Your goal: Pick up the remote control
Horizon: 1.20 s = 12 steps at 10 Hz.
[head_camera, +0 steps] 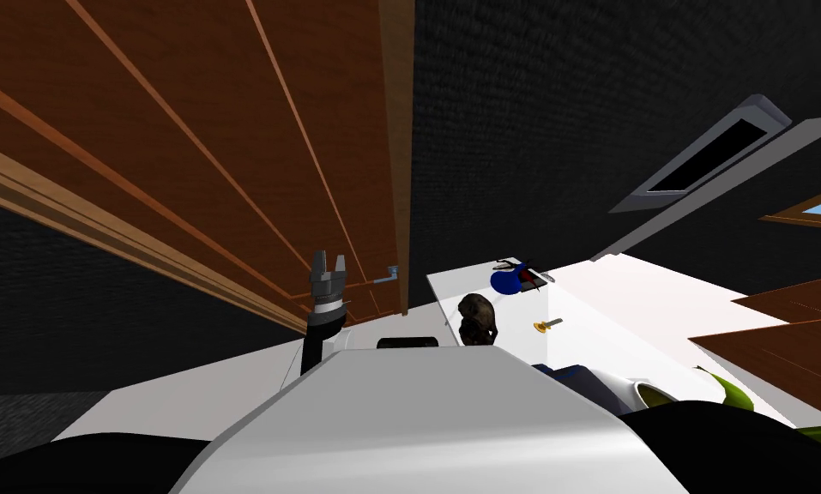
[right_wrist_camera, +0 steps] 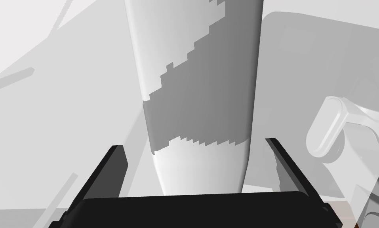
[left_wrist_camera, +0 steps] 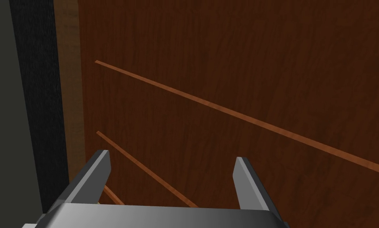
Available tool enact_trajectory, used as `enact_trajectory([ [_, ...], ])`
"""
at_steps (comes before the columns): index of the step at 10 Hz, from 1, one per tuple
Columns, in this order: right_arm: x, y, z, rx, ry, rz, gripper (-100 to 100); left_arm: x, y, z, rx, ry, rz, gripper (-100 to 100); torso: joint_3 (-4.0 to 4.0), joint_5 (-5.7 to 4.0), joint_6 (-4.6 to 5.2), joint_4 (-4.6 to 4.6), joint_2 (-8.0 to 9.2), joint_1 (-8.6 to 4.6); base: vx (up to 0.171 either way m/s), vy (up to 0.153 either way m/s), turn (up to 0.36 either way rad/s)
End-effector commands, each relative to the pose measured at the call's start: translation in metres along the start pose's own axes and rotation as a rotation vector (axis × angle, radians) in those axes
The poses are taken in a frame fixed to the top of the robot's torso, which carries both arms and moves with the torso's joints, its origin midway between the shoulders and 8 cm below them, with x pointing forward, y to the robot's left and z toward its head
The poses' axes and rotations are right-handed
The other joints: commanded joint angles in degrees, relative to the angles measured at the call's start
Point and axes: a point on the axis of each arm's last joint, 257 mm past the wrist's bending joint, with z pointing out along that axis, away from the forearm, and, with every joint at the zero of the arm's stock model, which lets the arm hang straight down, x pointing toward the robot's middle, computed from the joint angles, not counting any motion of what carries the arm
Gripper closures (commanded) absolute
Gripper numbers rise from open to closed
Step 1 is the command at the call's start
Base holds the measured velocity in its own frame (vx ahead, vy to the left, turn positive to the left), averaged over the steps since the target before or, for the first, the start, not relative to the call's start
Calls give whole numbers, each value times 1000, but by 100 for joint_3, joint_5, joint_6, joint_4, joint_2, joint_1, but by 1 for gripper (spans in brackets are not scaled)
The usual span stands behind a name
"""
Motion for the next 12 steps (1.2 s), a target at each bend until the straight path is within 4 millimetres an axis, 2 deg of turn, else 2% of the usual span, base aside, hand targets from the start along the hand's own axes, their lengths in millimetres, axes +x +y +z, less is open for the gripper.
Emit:
enact_trajectory([
  [1, 4, -2, -2, 3, 8, 2, -100, 0, 0, 0, 0, 0, 0, 0, 0, 0, 0, 0, 0, 0, 0, 0, 0],
  [2, 3, -1, -1, 2, 5, 1, -100, 0, 0, 0, 0, 0, 0, 0, 1, 0, 0, 0, 3, 0, 0, 0, 0],
  [3, 3, -1, -1, 1, 5, 1, 100, 0, 0, 0, 0, 0, 0, 0, 2, 0, 0, 1, 3, 0, 0, 0, 0],
  [7, 3, 0, -1, -1, 4, 1, 100, 0, 0, 0, 0, 0, 0, 0, 5, -1, -3, 4, 6, -11, 0, 0, 0],
  [8, 3, 0, -1, -1, 4, 1, 0, 0, 0, 0, 0, 0, 0, 0, 5, -1, -3, 3, 6, -11, 0, 0, 0],
  [9, 5, -6, -5, 11, 13, 10, 100, 0, 0, 0, 0, 0, 0, 0, 4, -1, -3, 3, 6, -11, -33, 2, 58],
  [10, 3, -5, -4, 9, 8, 9, 100, 0, 0, 0, 0, 0, 0, 0, 8, 5, -7, 4, 14, -10, -36, -2, 49],
  [11, 15, -14, -11, 29, 36, 24, 100, 0, 0, 0, 0, 0, 0, 0, 10, 4, -6, 5, 17, -9, -36, 9, 70],
  [12, 5, -9, -7, 17, 15, 19, 100, 0, 0, 0, 0, 0, 0, 0, 11, 10, -4, 3, 19, -4, -34, 3, 30],
])
